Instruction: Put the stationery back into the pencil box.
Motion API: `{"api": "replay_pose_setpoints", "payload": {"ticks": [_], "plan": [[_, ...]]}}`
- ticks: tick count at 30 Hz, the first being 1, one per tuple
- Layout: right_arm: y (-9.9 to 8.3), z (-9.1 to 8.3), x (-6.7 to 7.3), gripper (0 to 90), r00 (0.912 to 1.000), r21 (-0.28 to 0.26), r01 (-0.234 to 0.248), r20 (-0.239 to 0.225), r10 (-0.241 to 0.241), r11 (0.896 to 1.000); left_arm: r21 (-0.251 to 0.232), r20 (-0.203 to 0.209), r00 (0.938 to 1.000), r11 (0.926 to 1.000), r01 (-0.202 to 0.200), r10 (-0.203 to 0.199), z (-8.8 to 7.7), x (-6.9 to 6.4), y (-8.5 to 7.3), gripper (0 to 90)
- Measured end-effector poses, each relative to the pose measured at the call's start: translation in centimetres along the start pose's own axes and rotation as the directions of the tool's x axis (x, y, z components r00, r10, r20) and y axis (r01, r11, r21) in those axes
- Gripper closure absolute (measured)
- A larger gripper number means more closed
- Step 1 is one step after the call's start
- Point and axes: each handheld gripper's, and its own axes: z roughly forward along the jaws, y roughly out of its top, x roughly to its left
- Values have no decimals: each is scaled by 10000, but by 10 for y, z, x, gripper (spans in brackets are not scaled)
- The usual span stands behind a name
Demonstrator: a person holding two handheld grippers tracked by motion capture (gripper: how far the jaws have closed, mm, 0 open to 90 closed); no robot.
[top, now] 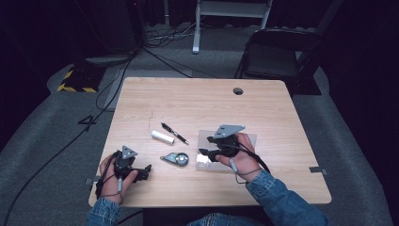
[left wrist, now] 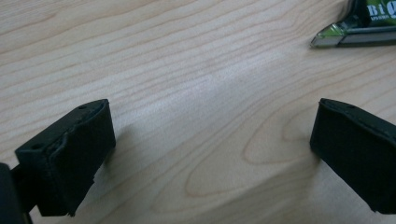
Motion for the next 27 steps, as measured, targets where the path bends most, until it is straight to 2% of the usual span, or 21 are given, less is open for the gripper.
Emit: {"api": "replay_pose_setpoints", "payload": {"ticks": [5,11,18,27], "plan": [[16,22,3,496,9999,283,3,-145,1,9996,-9,-13,10000,10000,28,-28,-4,0,-4,16],[29,43,2,528,10000,766,11,53,-15,9971,4,0,10000,10000,51,-51,-4,0,-5,15],[34,67,-6,522,9995,1174,-279,170,261,9927,9,-3,10000,10000,22,-22,-5,0,-5,14],[35,96,-11,546,9981,1857,-542,401,476,9811,35,47,10000,10000,-29,29,-4,0,-4,2]]}}
